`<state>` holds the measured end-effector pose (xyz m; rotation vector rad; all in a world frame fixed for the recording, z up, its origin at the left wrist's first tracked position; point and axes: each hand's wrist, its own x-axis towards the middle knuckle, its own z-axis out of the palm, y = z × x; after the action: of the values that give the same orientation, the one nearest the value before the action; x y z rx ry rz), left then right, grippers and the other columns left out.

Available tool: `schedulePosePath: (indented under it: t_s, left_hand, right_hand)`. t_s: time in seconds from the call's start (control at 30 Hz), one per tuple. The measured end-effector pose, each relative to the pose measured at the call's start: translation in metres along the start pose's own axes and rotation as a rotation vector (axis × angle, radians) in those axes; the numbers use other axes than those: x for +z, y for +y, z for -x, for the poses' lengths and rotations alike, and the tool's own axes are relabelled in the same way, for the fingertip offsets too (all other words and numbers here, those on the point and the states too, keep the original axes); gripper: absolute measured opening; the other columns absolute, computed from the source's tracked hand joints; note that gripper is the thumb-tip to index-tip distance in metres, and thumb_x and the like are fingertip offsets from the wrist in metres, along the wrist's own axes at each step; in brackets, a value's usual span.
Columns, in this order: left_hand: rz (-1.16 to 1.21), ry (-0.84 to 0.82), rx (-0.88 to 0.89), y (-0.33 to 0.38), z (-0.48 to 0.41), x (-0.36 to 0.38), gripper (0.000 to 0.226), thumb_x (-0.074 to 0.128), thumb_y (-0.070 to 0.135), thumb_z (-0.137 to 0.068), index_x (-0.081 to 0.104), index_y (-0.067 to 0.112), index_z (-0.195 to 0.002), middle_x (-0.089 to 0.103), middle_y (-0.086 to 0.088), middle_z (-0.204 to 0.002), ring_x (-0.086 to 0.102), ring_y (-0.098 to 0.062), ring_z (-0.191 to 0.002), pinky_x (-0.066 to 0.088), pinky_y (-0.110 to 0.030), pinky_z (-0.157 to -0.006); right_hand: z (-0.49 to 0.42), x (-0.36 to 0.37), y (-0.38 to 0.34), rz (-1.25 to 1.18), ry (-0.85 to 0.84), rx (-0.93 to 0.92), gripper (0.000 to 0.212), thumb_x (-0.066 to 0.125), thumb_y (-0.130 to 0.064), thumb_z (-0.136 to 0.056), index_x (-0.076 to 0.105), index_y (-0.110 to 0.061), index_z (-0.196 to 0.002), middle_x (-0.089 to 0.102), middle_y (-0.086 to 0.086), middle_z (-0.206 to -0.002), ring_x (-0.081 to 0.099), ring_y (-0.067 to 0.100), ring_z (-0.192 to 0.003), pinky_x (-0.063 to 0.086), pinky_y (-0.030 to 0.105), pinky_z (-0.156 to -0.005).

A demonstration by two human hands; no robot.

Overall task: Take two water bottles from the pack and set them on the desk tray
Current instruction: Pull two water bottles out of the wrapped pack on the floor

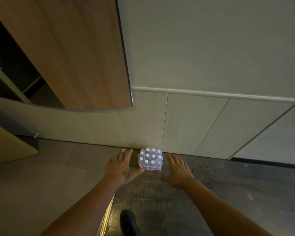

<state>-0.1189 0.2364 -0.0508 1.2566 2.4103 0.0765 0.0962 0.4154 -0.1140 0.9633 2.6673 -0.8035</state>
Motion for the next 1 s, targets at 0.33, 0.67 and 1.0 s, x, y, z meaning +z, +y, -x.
schedulePosePath:
  t_s: [0.33, 0.67, 1.0]
  left_hand:
    - [0.064, -0.088, 0.018, -0.034, -0.132, -0.005, 0.118, 0.041, 0.097, -0.076, 0.015, 0.028, -0.168, 0.025, -0.006, -0.176, 0.027, -0.029, -0.160, 0.031, -0.050, -0.126]
    - [0.261, -0.155, -0.052, -0.068, -0.232, 0.037, 0.112, 0.052, 0.093, -0.078, 0.021, 0.031, -0.166, 0.038, -0.005, -0.169, 0.043, -0.029, -0.151, 0.043, -0.048, -0.115]
    - [0.380, -0.246, -0.132, -0.108, -0.346, 0.228, 0.115, 0.053, 0.094, -0.074, 0.017, 0.034, -0.166, 0.036, -0.005, -0.170, 0.042, -0.032, -0.151, 0.042, -0.046, -0.114]
  right_hand:
    - [-0.116, -0.004, -0.008, -0.015, -0.043, 0.095, 0.104, 0.060, -0.072, -0.093, 0.011, -0.023, -0.171, 0.014, 0.005, -0.180, 0.012, 0.030, -0.167, 0.011, 0.047, -0.134]
    - [-0.224, 0.035, -0.003, -0.088, -0.162, 0.115, 0.094, 0.068, -0.057, -0.097, 0.023, -0.017, -0.169, 0.025, 0.006, -0.176, 0.020, 0.028, -0.164, 0.021, 0.048, -0.133]
    - [-0.373, 0.186, 0.087, -0.143, -0.179, 0.133, 0.082, 0.069, -0.053, -0.098, 0.038, -0.015, -0.163, 0.039, 0.011, -0.171, 0.035, 0.032, -0.158, 0.031, 0.046, -0.129]
